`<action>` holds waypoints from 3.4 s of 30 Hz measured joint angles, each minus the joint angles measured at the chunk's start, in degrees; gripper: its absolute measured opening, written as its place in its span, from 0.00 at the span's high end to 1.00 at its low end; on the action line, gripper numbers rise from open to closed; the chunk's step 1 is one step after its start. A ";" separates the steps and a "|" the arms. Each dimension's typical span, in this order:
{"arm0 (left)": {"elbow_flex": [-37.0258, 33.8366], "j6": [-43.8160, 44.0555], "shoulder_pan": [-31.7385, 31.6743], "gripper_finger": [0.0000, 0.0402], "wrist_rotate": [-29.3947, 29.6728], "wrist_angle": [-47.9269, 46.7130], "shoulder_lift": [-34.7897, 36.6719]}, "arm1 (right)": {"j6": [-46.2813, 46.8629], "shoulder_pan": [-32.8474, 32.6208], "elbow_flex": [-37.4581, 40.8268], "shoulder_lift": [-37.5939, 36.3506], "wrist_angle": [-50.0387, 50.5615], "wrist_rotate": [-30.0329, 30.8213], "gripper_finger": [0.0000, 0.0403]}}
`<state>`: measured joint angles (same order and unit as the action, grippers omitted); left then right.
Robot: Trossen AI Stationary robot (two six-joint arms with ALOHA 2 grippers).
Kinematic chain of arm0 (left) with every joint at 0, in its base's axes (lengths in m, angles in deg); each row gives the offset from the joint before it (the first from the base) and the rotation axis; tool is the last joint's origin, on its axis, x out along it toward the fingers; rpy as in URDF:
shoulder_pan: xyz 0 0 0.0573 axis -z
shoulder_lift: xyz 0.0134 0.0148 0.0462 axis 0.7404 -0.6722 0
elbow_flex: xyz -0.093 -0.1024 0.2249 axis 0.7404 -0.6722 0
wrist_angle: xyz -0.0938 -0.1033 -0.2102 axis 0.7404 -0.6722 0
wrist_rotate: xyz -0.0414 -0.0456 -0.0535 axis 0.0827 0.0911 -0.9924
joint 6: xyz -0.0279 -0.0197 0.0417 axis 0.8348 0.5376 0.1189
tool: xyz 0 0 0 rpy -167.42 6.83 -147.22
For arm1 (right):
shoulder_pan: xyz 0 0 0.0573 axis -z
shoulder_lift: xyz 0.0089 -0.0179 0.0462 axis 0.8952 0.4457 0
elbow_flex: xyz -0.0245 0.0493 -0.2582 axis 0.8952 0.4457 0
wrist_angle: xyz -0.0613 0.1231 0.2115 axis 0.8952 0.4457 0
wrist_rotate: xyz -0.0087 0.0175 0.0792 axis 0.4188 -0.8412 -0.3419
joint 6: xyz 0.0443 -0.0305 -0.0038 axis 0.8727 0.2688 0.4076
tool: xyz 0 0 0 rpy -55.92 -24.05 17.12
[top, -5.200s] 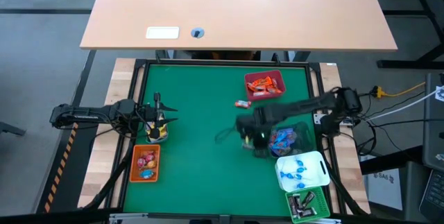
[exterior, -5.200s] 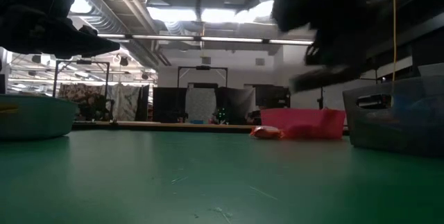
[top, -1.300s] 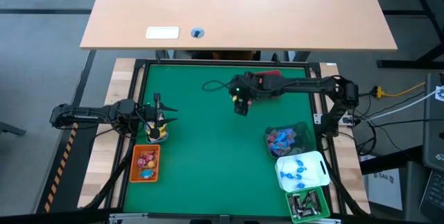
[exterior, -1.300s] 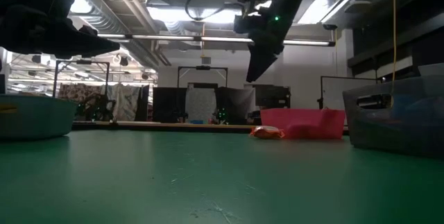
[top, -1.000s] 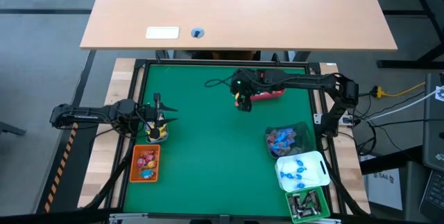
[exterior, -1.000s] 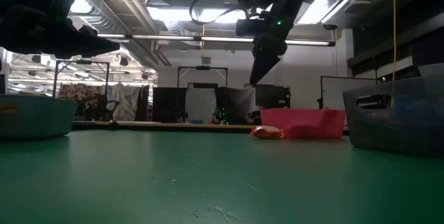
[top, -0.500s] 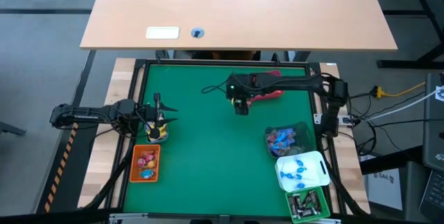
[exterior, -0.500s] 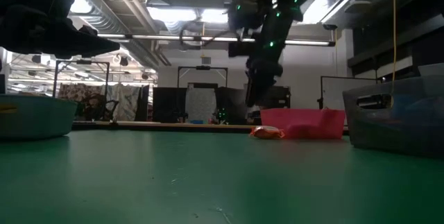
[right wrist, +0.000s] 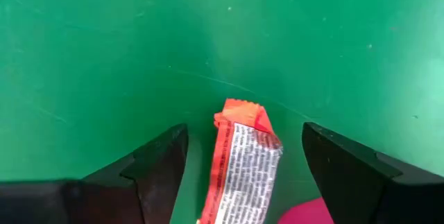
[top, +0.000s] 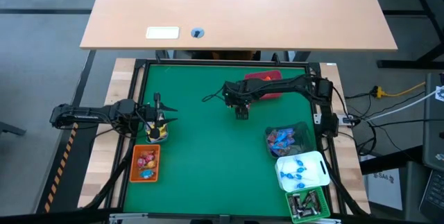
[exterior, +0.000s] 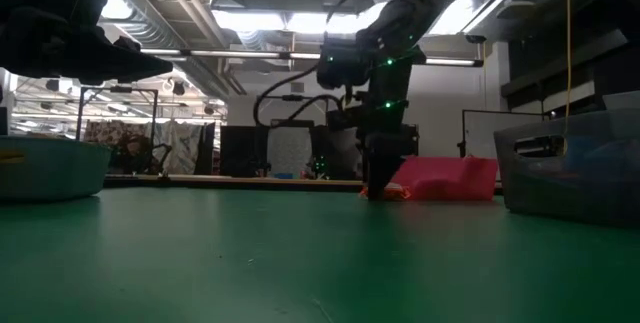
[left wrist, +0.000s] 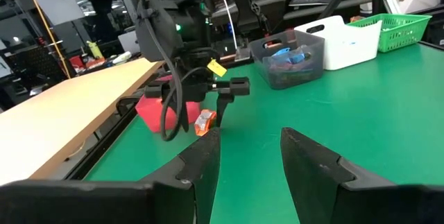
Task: Sort candy
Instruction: Put the orange chocolate bar into the red bin, then return to Home Position
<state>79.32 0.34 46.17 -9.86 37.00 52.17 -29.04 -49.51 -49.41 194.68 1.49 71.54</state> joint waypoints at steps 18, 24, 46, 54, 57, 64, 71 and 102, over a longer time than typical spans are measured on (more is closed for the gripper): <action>0.02 0.02 -0.01 0.65 0.00 0.01 -0.02 | -0.04 0.25 -0.09 0.64 1.30 -4.18 0.61; 0.02 0.02 -0.01 0.65 0.00 0.01 0.00 | 0.21 0.15 -0.10 0.57 1.56 -4.77 0.74; 0.00 0.00 0.01 0.65 0.00 -0.01 0.00 | -0.12 0.28 -30.60 0.54 32.94 5.45 0.79; 0.02 0.01 0.01 0.65 0.00 0.01 -0.01 | -0.03 1.90 -31.94 0.41 44.66 14.79 0.79; 0.01 0.01 0.01 0.65 0.02 0.01 -0.01 | 0.04 3.56 -30.36 0.35 46.08 14.78 0.79; 0.01 0.00 0.01 0.65 0.02 0.01 0.00 | 0.16 5.33 -28.06 0.35 45.84 16.98 0.78; 0.02 0.00 0.01 0.65 0.02 0.01 0.00 | 1.98 5.53 -27.78 0.35 45.79 17.69 0.63; 0.02 0.02 0.00 0.65 0.01 -0.01 0.00 | 0.79 5.46 -26.06 -5.08 49.28 7.06 0.98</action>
<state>79.34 0.35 46.16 -9.85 36.99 52.17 -28.25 -44.05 -75.47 189.60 50.77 78.60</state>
